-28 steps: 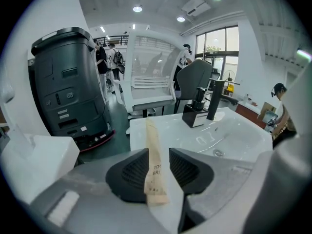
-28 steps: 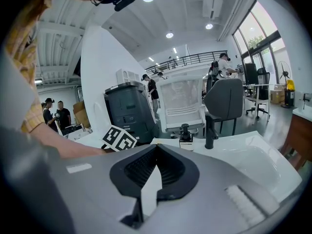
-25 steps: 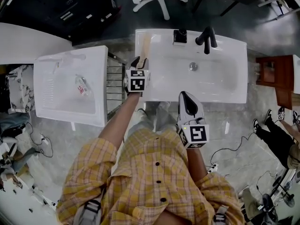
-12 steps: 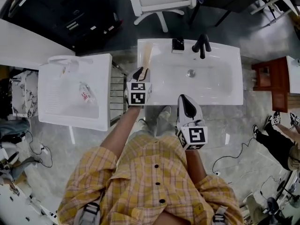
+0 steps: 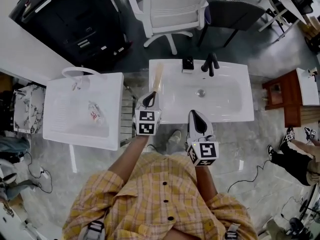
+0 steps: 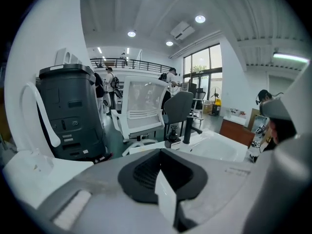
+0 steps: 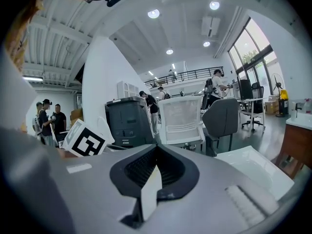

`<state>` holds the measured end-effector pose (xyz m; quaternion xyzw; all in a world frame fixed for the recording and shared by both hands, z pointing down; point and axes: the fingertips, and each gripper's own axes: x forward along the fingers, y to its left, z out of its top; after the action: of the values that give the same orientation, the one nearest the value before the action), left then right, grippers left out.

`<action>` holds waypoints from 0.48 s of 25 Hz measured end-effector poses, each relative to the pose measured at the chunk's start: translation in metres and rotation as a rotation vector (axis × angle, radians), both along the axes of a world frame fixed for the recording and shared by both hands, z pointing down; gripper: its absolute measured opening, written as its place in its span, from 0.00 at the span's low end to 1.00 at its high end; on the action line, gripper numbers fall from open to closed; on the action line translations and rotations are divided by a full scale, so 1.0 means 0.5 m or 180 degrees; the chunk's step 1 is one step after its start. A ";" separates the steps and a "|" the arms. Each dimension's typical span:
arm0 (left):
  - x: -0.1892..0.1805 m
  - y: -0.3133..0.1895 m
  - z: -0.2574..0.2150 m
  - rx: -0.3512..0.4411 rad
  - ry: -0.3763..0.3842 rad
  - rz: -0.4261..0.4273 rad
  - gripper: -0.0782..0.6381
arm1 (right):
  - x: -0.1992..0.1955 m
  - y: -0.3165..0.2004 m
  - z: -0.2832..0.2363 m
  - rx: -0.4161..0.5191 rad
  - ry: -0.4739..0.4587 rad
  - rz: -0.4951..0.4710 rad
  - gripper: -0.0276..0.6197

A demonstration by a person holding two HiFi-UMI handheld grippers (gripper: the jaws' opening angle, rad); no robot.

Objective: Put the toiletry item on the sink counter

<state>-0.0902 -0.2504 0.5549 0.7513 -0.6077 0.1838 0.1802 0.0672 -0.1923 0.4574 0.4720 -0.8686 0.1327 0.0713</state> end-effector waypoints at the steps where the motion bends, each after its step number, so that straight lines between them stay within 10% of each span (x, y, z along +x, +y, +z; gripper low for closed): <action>1: 0.001 0.016 -0.008 0.0014 0.0018 0.0004 0.11 | -0.002 0.010 -0.003 -0.0005 -0.0001 0.0000 0.04; 12: 0.005 0.091 -0.140 0.0473 0.0130 0.0055 0.11 | -0.037 0.019 -0.041 0.0130 -0.0093 -0.0030 0.04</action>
<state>-0.0875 -0.2051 0.4848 0.7714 -0.6093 0.1244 0.1347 0.0488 -0.1828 0.4370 0.4673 -0.8743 0.1215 0.0496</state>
